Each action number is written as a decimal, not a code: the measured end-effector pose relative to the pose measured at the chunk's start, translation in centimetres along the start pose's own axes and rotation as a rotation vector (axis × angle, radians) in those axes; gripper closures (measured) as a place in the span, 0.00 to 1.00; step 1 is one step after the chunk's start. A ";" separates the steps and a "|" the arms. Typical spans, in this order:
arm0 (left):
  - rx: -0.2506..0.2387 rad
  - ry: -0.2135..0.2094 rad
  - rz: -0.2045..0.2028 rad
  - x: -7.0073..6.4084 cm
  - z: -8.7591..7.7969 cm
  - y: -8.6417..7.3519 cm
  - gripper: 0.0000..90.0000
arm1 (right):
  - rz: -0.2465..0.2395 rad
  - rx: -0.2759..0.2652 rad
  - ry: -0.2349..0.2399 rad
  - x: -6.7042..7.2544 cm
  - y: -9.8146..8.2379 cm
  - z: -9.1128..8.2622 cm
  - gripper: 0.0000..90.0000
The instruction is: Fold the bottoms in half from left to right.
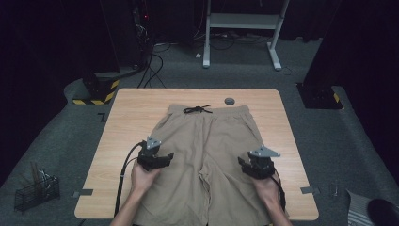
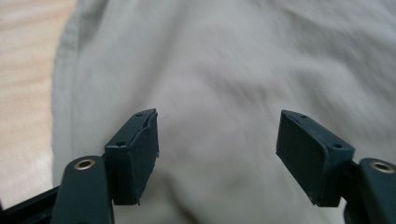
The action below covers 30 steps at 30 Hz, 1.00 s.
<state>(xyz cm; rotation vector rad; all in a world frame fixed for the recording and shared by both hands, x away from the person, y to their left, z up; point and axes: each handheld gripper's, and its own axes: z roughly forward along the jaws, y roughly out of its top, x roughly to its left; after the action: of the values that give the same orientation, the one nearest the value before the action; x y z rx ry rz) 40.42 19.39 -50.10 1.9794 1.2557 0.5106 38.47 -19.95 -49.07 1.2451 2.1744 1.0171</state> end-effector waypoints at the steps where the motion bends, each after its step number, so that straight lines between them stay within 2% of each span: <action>1: 0.005 0.010 -0.001 0.2 0.3 0.3 0.33 | 0.019 0.012 -0.010 -1.0 1.0 1.3 0.55; 3: 0.011 0.028 -0.007 0.7 1.0 0.8 0.33 | 0.024 0.016 -0.009 -1.2 1.3 1.7 0.55; 5: 0.003 0.042 -0.028 1.1 1.6 0.8 0.34 | 0.039 0.045 -0.009 -1.9 1.7 3.1 0.54; 8: 0.035 0.047 -0.051 1.7 2.5 0.4 0.35 | 0.048 0.089 -0.004 -2.3 1.6 4.3 0.53; 9: 0.050 0.051 -0.047 1.7 2.8 0.3 0.35 | 0.038 0.107 -0.006 -2.3 1.3 4.7 0.53; 11: 0.046 0.067 -0.020 1.5 3.1 0.2 0.35 | 0.043 0.118 -0.004 -2.3 1.0 5.0 0.52; 13: 0.045 0.065 -0.020 1.5 3.1 0.2 0.34 | 0.041 0.113 -0.010 -2.2 0.7 4.9 0.52; 15: 0.040 0.071 0.001 1.4 3.1 0.0 0.34 | 0.036 0.117 -0.014 -2.1 0.7 4.8 0.51; 16: 0.036 0.077 0.011 1.3 3.1 -0.1 0.34 | 0.017 0.118 -0.025 -1.8 0.6 4.8 0.51; 19: -0.003 0.073 0.013 1.1 2.8 -0.9 0.34 | 0.013 0.089 -0.022 -1.4 0.0 4.5 0.51; 24: -0.002 0.053 0.028 0.7 2.4 -1.3 0.34 | 0.014 0.091 -0.026 -0.9 -0.5 3.9 0.51; 30: -0.001 0.033 0.037 -0.2 1.1 -2.5 0.32 | 0.016 0.060 -0.030 0.6 -2.1 2.4 0.51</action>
<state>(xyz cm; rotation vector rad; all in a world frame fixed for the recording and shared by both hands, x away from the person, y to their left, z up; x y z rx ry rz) 39.51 19.52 -52.70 2.0042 1.2403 0.5645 38.66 -19.19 -52.22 1.2979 2.1909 0.9395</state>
